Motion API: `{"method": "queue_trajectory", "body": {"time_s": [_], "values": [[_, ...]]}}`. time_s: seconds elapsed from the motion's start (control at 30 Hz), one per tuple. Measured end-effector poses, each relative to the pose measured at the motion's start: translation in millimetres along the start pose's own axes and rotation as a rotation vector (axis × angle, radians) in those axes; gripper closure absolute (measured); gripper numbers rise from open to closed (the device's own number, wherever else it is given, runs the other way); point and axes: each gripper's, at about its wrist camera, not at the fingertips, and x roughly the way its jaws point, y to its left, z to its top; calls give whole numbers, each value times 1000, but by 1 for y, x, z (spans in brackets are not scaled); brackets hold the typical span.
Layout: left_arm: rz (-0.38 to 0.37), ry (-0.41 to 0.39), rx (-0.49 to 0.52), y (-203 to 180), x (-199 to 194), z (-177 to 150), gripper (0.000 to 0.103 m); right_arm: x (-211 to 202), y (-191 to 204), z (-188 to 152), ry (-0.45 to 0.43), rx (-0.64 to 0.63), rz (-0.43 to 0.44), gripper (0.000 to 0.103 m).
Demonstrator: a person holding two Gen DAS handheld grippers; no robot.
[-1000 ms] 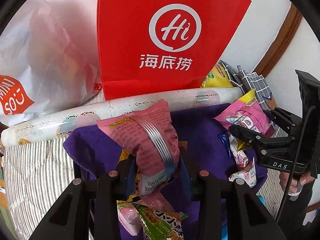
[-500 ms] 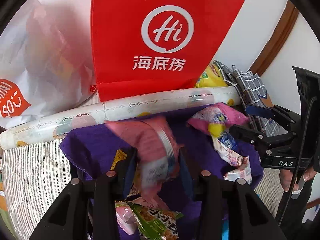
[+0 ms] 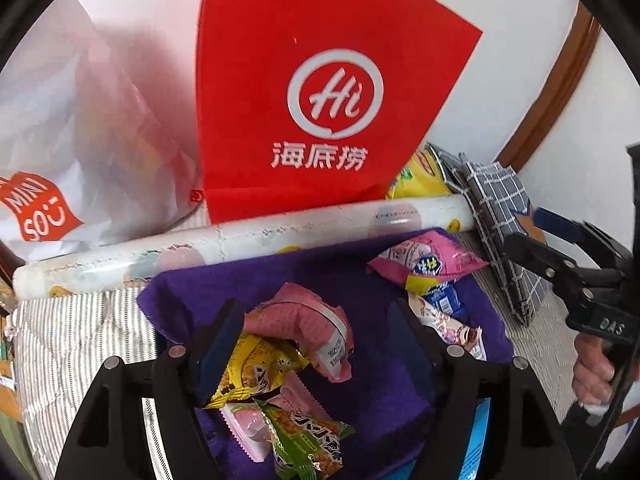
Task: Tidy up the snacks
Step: 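Lower both bags onto the purple towel and open both tools, then move the right tool to the red packet while the left tool approaches the pink-white packet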
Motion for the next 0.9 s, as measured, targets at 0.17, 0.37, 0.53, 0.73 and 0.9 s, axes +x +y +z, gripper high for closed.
{"method": "queue_trajectory", "body": {"time_s": [0.17, 0.37, 0.53, 0.73, 0.9], "values": [[23, -40, 10, -9, -19, 1, 23, -28, -2, -9, -23, 19, -102, 12], [-1, -114, 59, -30, -53, 0, 23, -70, -4, -38, -78, 72, -150, 12], [-26, -189, 70, -44, -88, -10, 23, -104, 0, -63, -85, 107, -161, 12], [-30, -218, 74, -45, -122, -41, 23, -141, 10, -96, -100, 165, -108, 12], [35, -223, 66, -40, -140, -76, 23, -155, 24, -128, -83, 198, -68, 12]]}}
